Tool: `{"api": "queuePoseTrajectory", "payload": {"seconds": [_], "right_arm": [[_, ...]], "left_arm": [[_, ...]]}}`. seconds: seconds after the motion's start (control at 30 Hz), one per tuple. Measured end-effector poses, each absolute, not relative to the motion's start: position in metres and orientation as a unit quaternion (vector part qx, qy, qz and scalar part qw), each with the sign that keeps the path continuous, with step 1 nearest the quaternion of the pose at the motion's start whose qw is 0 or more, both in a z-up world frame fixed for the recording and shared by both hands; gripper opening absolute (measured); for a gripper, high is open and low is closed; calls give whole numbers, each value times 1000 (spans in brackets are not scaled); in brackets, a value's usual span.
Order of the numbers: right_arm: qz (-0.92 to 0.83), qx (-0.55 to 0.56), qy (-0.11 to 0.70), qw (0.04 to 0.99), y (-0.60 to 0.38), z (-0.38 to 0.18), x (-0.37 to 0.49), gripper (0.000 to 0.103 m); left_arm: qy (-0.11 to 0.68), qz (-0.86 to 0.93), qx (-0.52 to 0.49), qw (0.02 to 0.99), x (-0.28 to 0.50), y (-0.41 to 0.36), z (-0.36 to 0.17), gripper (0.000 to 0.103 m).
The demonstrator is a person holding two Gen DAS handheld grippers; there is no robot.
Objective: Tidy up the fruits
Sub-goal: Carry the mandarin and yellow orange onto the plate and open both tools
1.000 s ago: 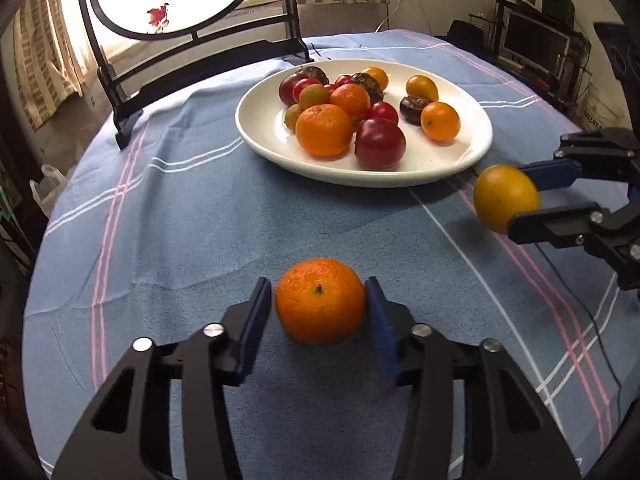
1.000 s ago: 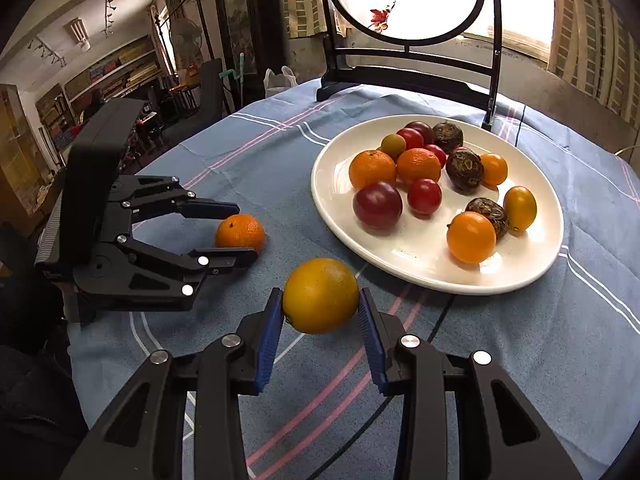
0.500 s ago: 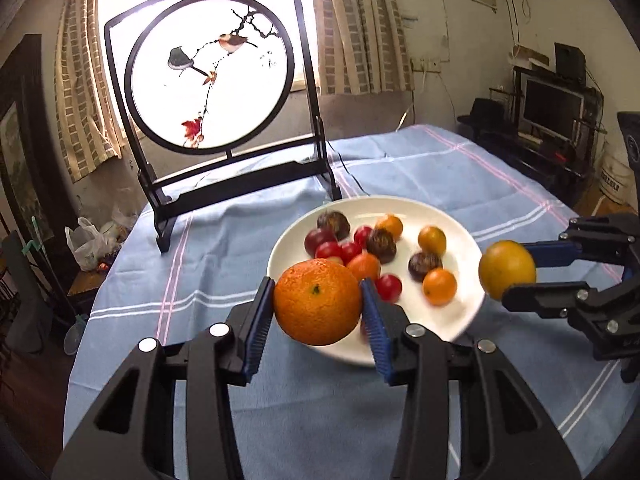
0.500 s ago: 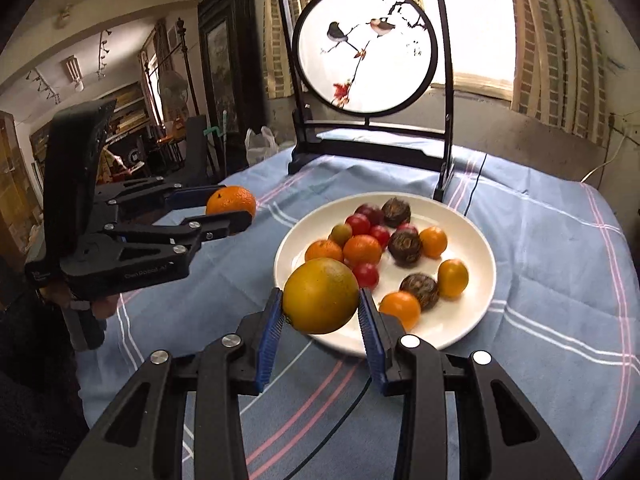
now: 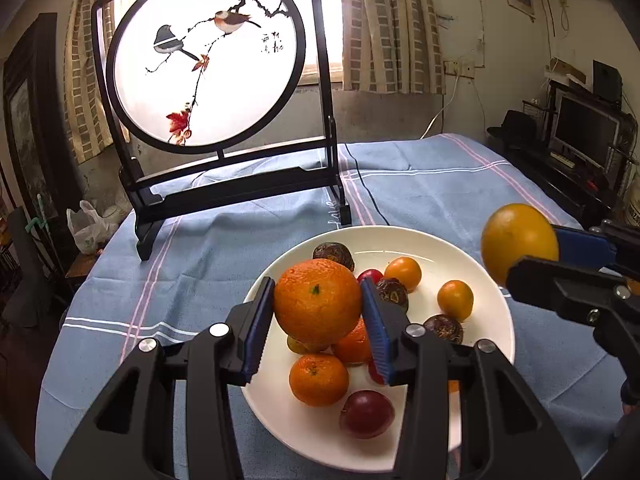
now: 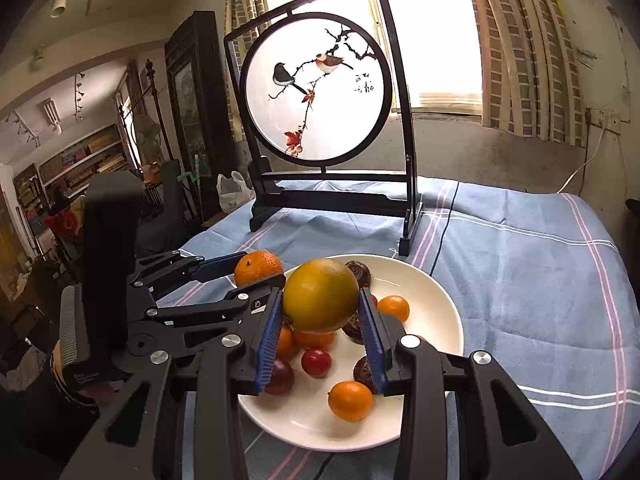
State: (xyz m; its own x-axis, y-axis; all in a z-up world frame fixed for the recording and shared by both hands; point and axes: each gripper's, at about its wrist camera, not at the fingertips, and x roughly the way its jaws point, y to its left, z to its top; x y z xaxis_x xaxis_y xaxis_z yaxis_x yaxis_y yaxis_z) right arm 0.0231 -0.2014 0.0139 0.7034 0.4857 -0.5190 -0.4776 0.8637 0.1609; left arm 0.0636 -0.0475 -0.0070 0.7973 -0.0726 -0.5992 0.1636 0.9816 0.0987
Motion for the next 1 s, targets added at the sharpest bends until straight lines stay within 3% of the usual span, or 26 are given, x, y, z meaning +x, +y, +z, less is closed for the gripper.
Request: {"api": "queuePoseTrajectory", "payload": {"seconds": [0.67, 0.7, 0.73, 0.8, 0.83, 1.0], "right_arm": [[237, 3, 334, 912, -193, -28, 56, 38], [234, 5, 334, 913, -193, -29, 57, 39], [233, 9, 332, 914, -195, -28, 56, 47], [227, 18, 318, 920, -200, -23, 53, 61], [228, 21, 314, 921, -202, -20, 52, 61], [228, 37, 301, 925, -212, -11, 49, 61]], "left_arm": [[339, -63, 96, 934, 75, -53, -32, 44], [341, -62, 96, 933, 75, -53, -33, 45], [341, -62, 97, 933, 75, -54, -33, 47], [329, -51, 99, 938, 73, -53, -30, 64], [321, -49, 99, 941, 71, -52, -27, 68], [310, -52, 91, 945, 67, -50, -20, 68]]}}
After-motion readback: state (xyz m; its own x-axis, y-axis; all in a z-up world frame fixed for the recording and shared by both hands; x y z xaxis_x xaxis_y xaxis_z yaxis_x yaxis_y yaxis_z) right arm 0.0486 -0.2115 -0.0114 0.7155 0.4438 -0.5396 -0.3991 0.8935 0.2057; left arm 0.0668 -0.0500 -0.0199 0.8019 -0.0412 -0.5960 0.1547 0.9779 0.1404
